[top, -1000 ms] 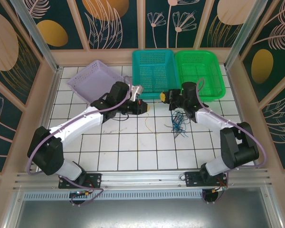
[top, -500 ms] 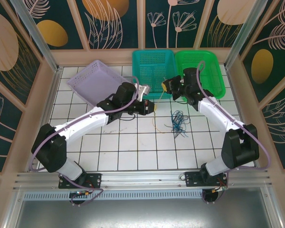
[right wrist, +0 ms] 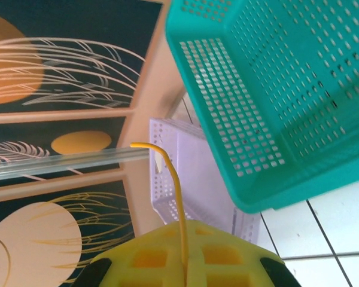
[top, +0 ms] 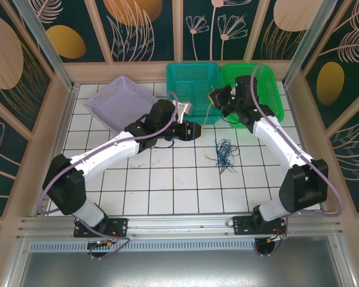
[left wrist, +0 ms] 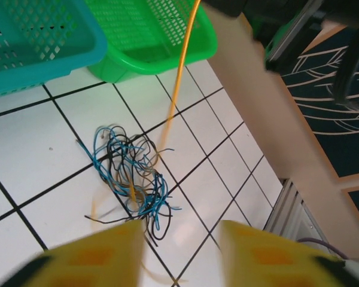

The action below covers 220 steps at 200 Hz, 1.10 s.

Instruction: Untangle the cables

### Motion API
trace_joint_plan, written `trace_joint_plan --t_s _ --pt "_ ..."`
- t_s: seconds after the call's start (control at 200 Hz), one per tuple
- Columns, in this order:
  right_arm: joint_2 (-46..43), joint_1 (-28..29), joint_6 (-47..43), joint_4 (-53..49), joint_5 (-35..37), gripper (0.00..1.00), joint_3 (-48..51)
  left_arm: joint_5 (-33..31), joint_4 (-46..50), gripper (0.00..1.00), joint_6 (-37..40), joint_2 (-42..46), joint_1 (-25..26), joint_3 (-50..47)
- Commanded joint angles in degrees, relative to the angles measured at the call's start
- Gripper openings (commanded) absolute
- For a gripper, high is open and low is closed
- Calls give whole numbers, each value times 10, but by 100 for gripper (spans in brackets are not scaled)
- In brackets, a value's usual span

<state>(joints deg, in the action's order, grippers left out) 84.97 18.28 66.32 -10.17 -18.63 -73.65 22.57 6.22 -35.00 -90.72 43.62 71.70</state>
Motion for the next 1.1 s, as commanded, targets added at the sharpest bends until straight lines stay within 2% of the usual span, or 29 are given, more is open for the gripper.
trace_joint_plan --t_s 0.0,0.13,0.245,0.445,0.581,0.746,0.926,1.096 --pt "-31 -7 -36 -9 29 0 -44 -67 52 61 -5 2 4 38" --pt "-23 -8 -58 -29 43 0 -81 -169 95 71 2 18 1 68" --pt "8 -7 -83 -46 53 0 -137 -238 110 72 2 48 -3 75" --pt "86 -8 -104 -27 47 0 -218 -412 139 74 -20 122 -3 69" --pt "139 -7 -103 -21 33 0 -263 -480 140 76 -31 173 -3 55" --pt "197 -3 -107 -21 23 0 -310 -523 141 79 -39 224 -2 26" --pt "246 3 -97 -43 39 0 -346 -520 160 79 -56 250 -3 -1" --pt "283 18 -85 -71 91 0 -372 -519 174 79 -73 265 -3 -18"
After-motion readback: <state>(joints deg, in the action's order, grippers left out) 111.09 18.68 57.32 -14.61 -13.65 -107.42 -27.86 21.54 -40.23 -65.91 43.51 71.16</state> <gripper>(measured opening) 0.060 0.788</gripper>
